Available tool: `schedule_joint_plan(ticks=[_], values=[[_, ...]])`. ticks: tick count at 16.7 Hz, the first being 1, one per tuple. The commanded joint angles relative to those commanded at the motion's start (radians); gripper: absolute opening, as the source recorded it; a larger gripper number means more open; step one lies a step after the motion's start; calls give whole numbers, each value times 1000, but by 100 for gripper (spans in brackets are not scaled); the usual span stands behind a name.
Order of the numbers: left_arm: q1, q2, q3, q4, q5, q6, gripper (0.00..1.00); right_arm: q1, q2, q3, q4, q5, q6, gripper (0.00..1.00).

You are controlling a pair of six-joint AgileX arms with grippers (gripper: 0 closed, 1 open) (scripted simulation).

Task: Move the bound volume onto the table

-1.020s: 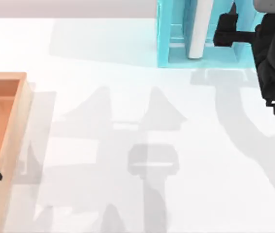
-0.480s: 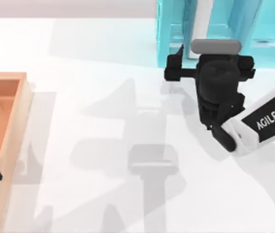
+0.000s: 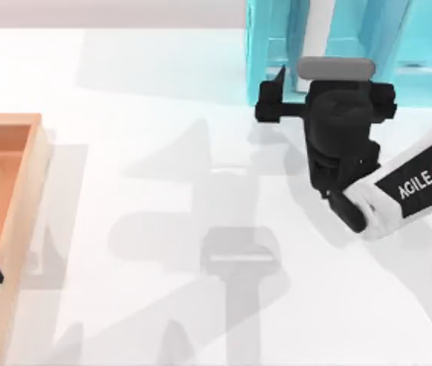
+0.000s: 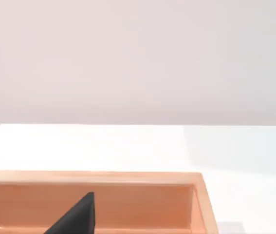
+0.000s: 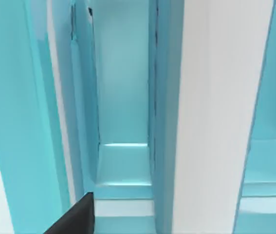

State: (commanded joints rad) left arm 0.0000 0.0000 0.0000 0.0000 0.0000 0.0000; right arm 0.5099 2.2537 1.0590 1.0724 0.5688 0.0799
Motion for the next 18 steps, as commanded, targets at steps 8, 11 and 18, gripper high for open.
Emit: schedule_joint_plan(ticks=[8,11,18], values=[[0,0,0,0,0,0,100,-79,184,345,-150,-77,-14,100],[0,0,0,0,0,0,100,-99,223,421,-187,-97,-16,100],[0,0,0,0,0,0,100,-101,225,426,-190,-98,-17,77]])
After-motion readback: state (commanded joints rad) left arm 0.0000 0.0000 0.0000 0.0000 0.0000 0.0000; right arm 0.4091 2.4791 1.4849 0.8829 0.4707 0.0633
